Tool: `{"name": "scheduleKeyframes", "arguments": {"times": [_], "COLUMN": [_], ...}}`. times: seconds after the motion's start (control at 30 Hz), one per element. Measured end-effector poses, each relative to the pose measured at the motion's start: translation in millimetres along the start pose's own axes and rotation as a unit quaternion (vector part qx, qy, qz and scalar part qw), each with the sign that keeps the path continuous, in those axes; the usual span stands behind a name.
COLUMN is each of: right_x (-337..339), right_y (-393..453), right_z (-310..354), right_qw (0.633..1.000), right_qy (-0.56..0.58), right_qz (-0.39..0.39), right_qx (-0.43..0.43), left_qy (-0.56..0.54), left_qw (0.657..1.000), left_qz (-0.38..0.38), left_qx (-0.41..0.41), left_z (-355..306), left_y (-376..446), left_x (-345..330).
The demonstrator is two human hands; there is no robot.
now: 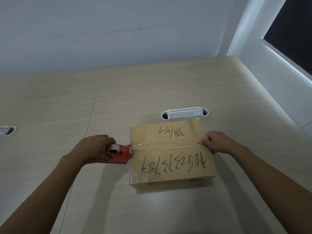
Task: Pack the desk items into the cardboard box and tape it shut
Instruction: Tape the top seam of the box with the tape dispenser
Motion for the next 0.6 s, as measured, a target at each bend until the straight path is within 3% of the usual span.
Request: {"name": "scheduleKeyframes", "arguments": {"times": [0.3, 0.43, 0.53, 0.6], "right_x": [-8.4, -5.7, -13.8, -28.6], "right_y": [7.0, 6.0, -0.8, -9.4], "right_z": [-3.0, -15.0, -28.8, -36.4], "right_qw": [0.998, 0.997, 0.977, 0.934], "right_qy": [0.024, 0.049, 0.176, 0.309], "right_qz": [0.037, -0.023, -0.051, -0.051], "right_qx": [-0.038, -0.052, -0.111, -0.173], "left_qy": [0.009, 0.005, 0.003, 0.001], "left_qw": [1.0, 1.0, 1.0, 1.0], "left_qz": [0.009, 0.009, 0.008, 0.006], "left_qx": [-0.001, -0.001, 0.001, 0.003], "left_z": [2.3, 2.4, 3.2, 3.0], "left_y": [3.6, 4.9, 4.8, 4.3], "left_x": [-0.1, -1.4, -2.3, -4.1]}}
Point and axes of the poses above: each hand's wrist, its own y-axis towards the middle knuckle, its own x-axis out of the back of the hand, z = x × y, the point moved 7 cm from there along y, towards the middle knuckle, and after that the axes turned 11 degrees about -z, right-handed, at the moved point
